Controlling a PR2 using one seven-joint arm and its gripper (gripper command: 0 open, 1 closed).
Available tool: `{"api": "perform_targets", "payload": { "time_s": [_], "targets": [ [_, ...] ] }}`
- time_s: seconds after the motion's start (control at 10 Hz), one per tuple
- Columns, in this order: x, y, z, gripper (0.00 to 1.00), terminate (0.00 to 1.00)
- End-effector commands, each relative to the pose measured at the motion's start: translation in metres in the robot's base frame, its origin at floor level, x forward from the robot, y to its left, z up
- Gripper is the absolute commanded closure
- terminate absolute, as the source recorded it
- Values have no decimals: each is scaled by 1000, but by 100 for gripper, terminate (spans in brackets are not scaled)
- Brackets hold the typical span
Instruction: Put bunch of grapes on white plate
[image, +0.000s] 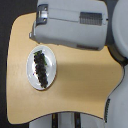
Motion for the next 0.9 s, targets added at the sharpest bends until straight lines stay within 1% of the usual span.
{"api": "perform_targets", "payload": {
  "time_s": [0.0,0.1,0.3,0.7,0.8],
  "targets": [
    [30,-146,18,0,0],
    [39,-175,22,0,0],
    [50,-226,30,0,0],
    [49,-305,33,0,0],
    [48,-313,33,0,0]
  ]
}}
